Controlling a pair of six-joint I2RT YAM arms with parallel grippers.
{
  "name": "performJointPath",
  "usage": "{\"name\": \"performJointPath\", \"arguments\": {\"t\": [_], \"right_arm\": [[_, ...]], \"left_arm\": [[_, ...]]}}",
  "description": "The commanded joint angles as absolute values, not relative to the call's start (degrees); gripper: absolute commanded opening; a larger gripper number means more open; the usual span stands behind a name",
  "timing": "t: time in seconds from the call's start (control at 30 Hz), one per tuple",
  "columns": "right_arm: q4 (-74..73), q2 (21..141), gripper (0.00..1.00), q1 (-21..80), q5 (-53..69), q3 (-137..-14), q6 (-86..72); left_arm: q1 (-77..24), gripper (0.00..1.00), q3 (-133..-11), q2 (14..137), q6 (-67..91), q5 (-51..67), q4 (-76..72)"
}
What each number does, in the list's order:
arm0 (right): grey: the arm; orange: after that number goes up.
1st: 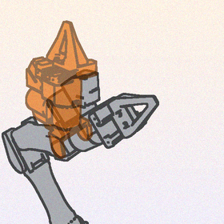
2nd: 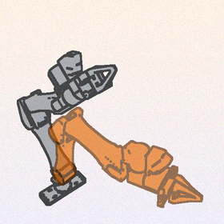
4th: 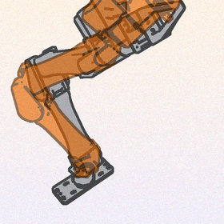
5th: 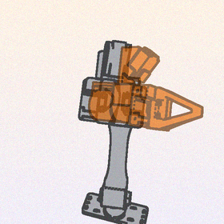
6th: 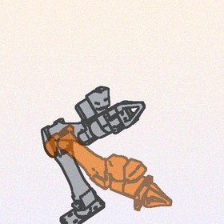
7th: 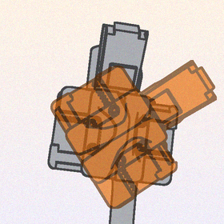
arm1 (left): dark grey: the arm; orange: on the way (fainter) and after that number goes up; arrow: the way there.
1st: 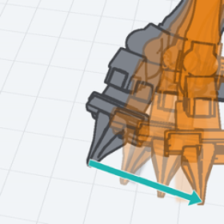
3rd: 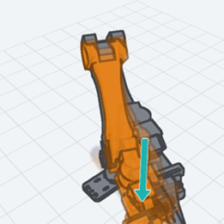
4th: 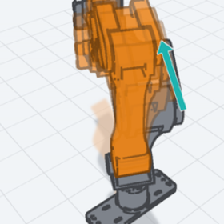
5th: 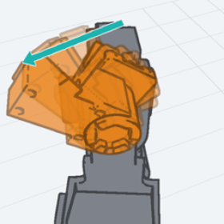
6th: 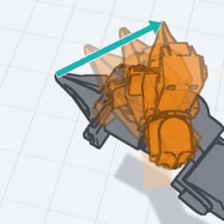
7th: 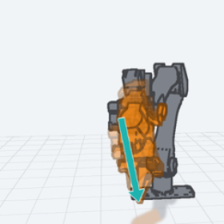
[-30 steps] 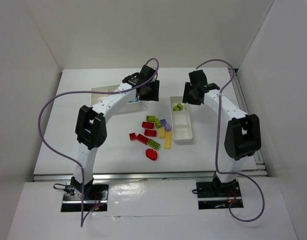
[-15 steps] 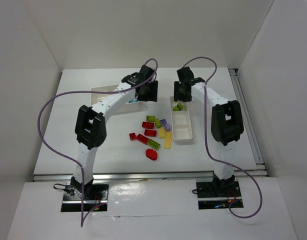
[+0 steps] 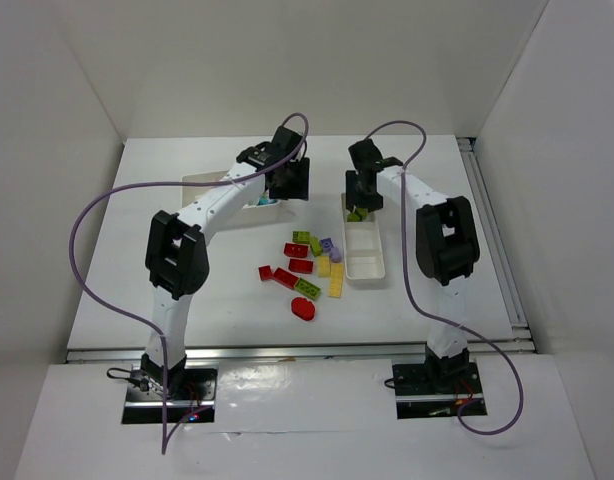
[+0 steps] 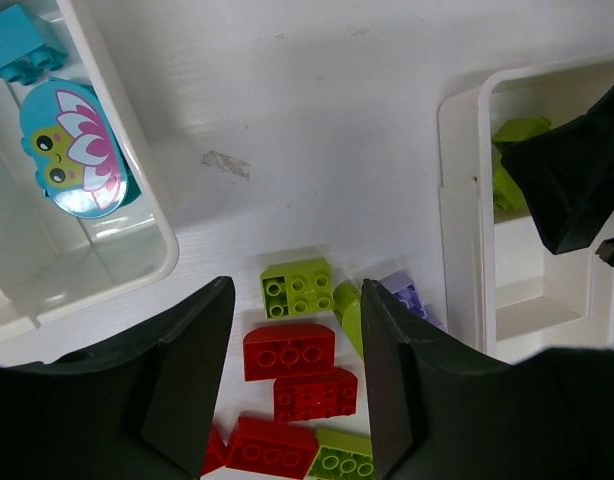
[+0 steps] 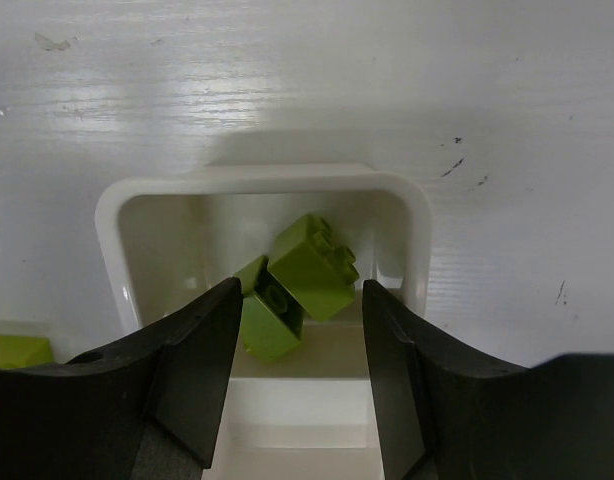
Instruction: Sort the legos into containers by color
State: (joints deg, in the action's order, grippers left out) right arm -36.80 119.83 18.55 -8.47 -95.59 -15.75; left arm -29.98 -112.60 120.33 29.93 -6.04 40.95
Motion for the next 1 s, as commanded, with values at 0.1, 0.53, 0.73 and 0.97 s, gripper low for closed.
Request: {"name": "performJointPath", "arguments": {"t": [0.1,0.53,0.73,0.97], "right_arm": [[-36.83,121.29,0.59,19.6,-10.63,-96.06,-16.7],[-35.25,123.4,0.49,19.6,-8.35,-96.59,-18.45],[-35.24,122.26,0.35,19.6,-9.93,-97.11,-18.46],[-32.26,115.41,0.24,20.13,-12.56,-95.37,-18.98]], "left_arm": [[-29.71,0.64,-112.24,117.07,29.0,-6.06,41.4],[-29.71,0.62,-111.71,117.6,29.0,-5.01,41.4],[-29.71,0.62,-111.18,117.6,29.0,-5.01,41.4],[-29.71,0.62,-111.7,117.6,29.0,-5.54,41.4]]}}
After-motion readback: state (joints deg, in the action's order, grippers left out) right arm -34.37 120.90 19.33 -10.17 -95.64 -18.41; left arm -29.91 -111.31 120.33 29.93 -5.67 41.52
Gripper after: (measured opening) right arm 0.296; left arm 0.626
